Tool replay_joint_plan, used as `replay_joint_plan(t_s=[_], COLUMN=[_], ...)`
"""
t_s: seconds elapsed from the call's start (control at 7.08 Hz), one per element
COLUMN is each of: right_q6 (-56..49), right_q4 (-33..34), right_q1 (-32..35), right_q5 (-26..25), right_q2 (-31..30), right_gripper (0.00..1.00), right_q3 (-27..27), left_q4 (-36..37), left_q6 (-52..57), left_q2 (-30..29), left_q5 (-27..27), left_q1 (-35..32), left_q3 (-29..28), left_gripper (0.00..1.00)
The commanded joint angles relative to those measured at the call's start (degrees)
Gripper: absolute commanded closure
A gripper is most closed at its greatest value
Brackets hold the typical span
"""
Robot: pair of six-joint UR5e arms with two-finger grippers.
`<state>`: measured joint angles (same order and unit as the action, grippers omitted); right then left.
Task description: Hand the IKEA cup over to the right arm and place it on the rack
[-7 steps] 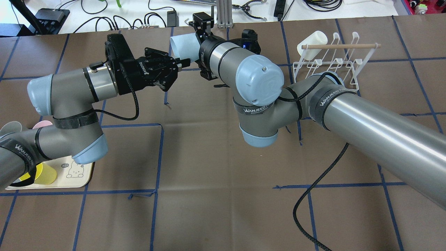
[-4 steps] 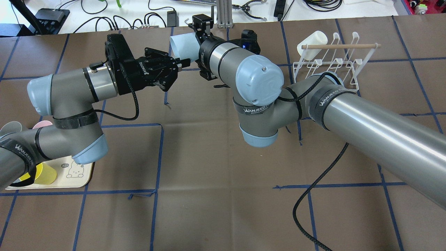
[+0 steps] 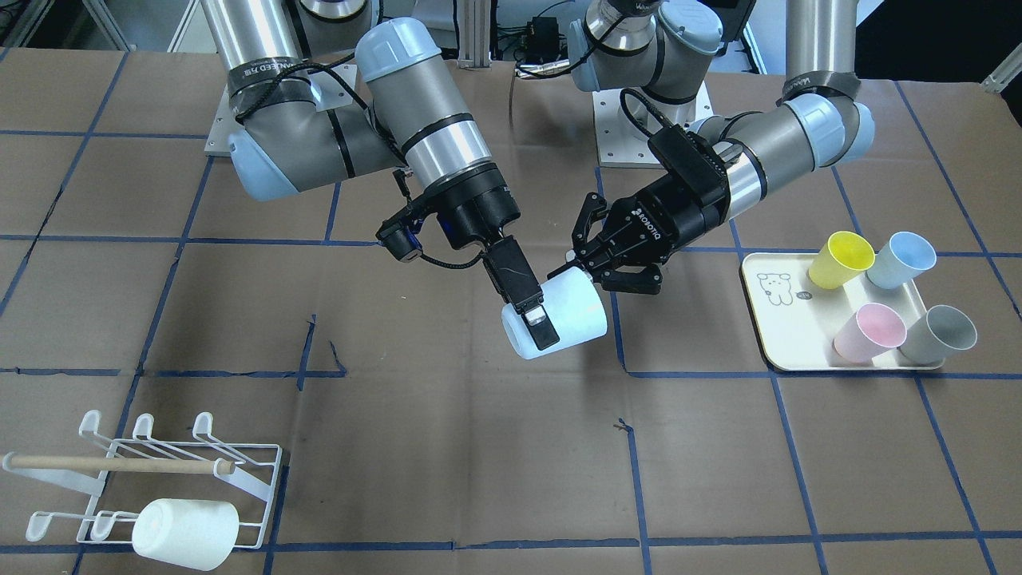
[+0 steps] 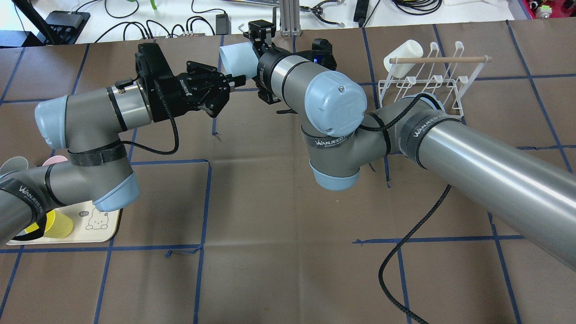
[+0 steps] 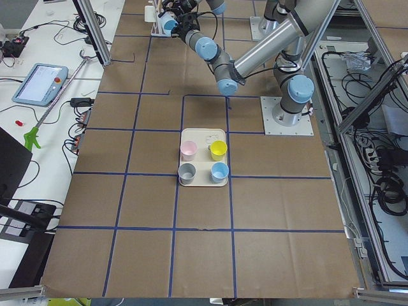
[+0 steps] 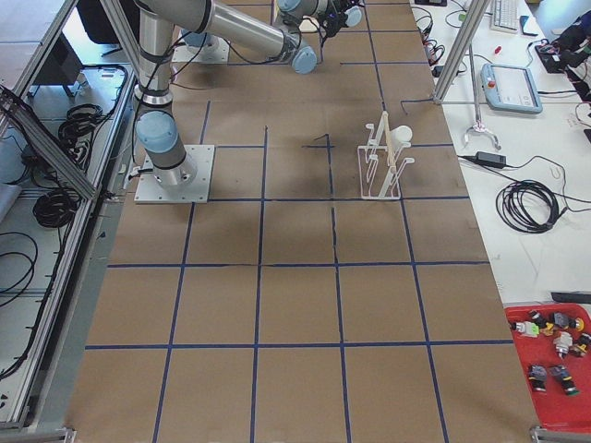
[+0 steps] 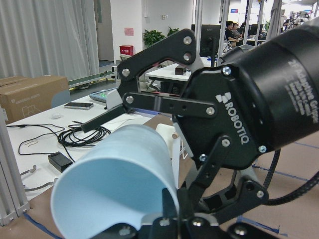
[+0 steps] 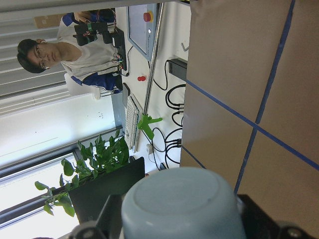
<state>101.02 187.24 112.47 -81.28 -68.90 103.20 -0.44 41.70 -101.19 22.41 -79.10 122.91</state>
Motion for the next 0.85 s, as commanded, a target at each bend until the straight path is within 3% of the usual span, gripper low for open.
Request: replay_joint_plan(t_s=[0.0, 0.14, 0.42, 0.56, 0.71], right_q6=[-0.3, -0.39, -0.48, -0.48, -0.48], right_q4=[-0.21, -0.21, -0.3, -0.3, -0.3], right_q1=[-0.06, -0.06, -0.06, -0.06, -0.06], right_q5=[0.07, 0.07, 0.15, 0.15, 0.15], right_q2=[-0.01, -0.09, -0.18, -0.27, -0.27], right_gripper=[0.29, 0.37, 0.48, 0.53, 0.56], right_q3=[0.07, 0.07, -0.02, -0.02, -0.02], left_q4=[0.0, 0.0, 0.09, 0.09, 0.01], left_q6=[-0.04, -0.04, -2.39, -3.8, -4.08], left_q2=[0.03, 0.03, 0.12, 0.29, 0.21], left_q5=[0.0, 0.18, 0.53, 0.44, 0.27], left_q1=[0.0, 0.0, 0.0, 0.0, 0.09], left_q3=[-0.04, -0.3, -0.57, -0.57, -0.57], left_gripper=[0.85, 0.79, 0.45, 0.35, 0.16])
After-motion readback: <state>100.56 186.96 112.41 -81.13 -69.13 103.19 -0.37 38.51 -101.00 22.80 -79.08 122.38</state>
